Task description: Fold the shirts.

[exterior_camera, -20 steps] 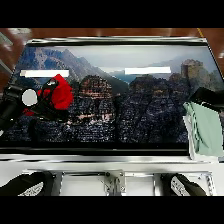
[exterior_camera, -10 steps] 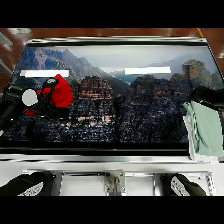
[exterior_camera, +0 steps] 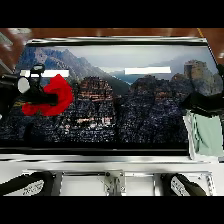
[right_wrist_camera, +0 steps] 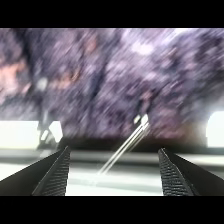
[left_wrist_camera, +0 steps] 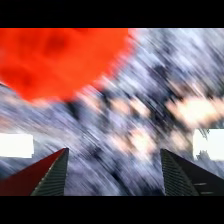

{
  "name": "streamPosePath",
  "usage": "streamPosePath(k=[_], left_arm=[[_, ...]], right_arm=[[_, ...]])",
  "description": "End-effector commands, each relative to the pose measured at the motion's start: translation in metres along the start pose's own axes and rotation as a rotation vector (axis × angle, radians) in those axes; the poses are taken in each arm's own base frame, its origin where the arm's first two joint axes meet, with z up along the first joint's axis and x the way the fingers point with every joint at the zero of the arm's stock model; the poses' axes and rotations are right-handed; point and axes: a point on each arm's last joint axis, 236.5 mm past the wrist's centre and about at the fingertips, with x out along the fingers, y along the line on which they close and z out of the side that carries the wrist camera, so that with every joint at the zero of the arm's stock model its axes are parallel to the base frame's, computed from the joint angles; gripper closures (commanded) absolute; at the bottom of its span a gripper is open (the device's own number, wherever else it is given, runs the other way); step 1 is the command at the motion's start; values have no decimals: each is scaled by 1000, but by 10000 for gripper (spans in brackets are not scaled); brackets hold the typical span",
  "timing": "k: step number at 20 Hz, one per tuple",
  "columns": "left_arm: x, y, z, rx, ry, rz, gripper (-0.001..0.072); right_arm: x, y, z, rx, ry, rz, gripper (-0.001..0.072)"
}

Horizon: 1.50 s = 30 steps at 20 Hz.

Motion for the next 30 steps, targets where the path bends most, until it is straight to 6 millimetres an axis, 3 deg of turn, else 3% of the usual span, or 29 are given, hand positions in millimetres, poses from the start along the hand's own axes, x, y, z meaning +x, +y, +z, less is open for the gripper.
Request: streamPosePath(k=[1,3,6,11,14,17,18,19,21,23,26,27,28,29,30], left_arm=[[32,74,50,-104,-44,55,9],[64,97,65,-145,-22,35,9],[113,109,76,-226,13,-41,11],[152,81,87,-242,27,-194,11],[164,59,76,-272,88,-275,25],[170,49,67,-260,131,-289,395],[168,47,65,-259,143,-295,610],[165,46,62,-258,156,-302,655],[149,39,60,-254,172,-332,656],[117,30,74,-256,129,-383,656],[31,-1,103,-185,-28,-516,656],[-4,-13,109,-125,-92,-542,656],[-35,-23,109,-77,-130,-545,656],[-68,-38,105,-27,-165,-554,656],[-97,-53,102,12,-205,-563,656]], right_arm=[[-3,20,-34,46,145,82,43],[-5,21,-43,86,190,83,43],[-6,22,-49,163,217,77,43],[-6,22,-49,280,222,64,43],[-6,22,-50,329,226,59,43],[-7,23,-52,341,239,57,43],[-7,23,-54,340,244,56,43],[-7,22,-54,335,244,54,44],[-7,21,-54,326,244,51,44],[-7,21,-54,324,242,51,44],[-5,17,-46,283,207,43,45],[-4,14,-41,270,182,34,106],[-3,12,-35,238,157,34,302],[-2,10,-28,217,125,29,426],[-1,9,-22,201,99,29,363]])
